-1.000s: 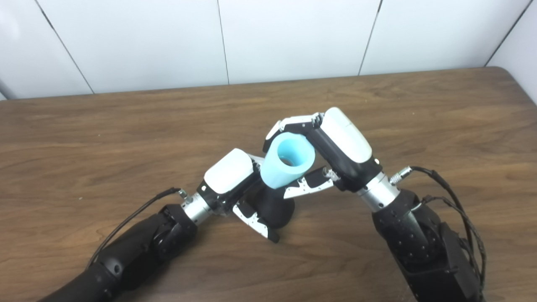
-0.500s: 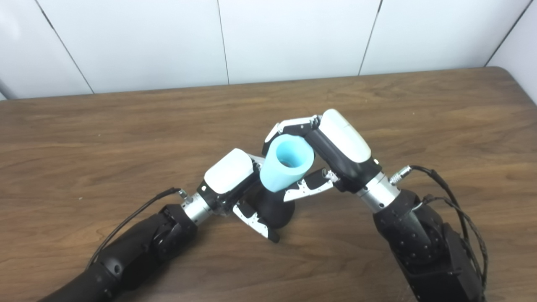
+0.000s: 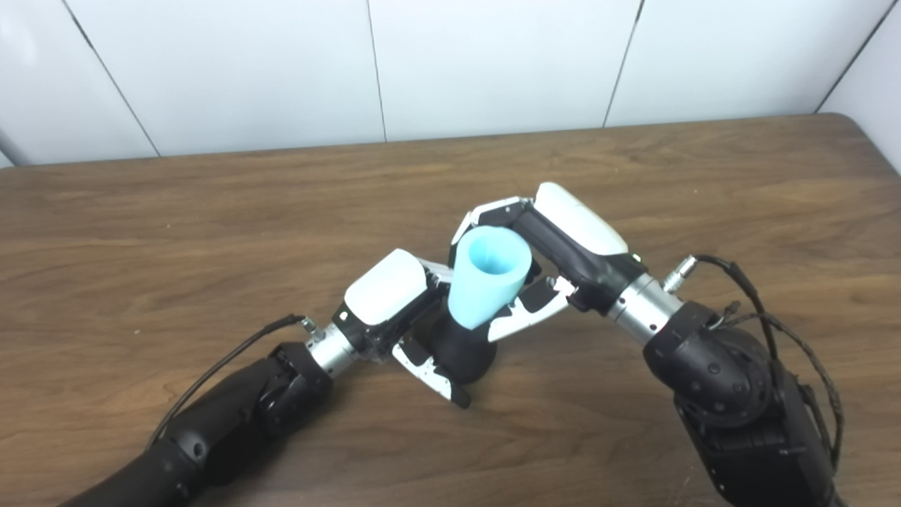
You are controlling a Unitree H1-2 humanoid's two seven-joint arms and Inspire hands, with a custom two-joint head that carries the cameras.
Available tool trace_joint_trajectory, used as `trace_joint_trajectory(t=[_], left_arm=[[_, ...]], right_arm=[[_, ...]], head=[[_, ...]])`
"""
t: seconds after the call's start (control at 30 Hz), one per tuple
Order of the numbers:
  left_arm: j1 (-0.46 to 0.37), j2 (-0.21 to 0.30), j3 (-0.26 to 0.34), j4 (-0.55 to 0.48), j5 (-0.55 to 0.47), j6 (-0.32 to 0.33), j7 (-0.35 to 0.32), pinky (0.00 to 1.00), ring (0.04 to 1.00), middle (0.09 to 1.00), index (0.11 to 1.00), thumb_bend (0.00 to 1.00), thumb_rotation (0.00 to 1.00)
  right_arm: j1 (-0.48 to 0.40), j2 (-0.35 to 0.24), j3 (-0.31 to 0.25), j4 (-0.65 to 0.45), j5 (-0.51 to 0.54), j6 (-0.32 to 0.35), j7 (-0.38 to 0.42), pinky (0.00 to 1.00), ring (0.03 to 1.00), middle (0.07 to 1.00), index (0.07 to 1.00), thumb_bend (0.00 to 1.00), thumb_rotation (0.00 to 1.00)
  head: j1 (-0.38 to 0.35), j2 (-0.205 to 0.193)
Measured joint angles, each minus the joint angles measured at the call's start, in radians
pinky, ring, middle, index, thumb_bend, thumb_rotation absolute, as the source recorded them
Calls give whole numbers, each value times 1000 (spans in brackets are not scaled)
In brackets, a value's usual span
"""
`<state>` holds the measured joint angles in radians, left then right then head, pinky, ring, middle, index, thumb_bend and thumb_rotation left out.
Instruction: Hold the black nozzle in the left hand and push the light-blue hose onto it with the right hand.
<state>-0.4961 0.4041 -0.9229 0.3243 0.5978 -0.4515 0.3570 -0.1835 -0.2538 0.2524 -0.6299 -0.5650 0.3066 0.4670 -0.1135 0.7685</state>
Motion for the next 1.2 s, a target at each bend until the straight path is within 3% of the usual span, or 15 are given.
trace_joint_trajectory(t=[0.37, 0.73, 1.2], left_arm=[[-3, 0, -3, 4, -6, 0, 0, 395, 508, 492, 479, 521, 0], [-6, -1, -7, 8, -23, 0, -5, 394, 513, 492, 479, 521, 0], [-22, 0, -35, 18, -37, 0, 1, 399, 494, 501, 468, 521, 0]], right_arm=[[1, 6, 0, 7, -21, -13, -12, 46, 88, 469, 482, 529, 0], [23, 7, -9, 15, -35, -73, -53, 48, 89, 469, 482, 528, 0], [29, 12, -14, 16, -40, -76, -56, 50, 90, 469, 482, 529, 0]], head=[[3, -15], [12, -31], [17, -34]])
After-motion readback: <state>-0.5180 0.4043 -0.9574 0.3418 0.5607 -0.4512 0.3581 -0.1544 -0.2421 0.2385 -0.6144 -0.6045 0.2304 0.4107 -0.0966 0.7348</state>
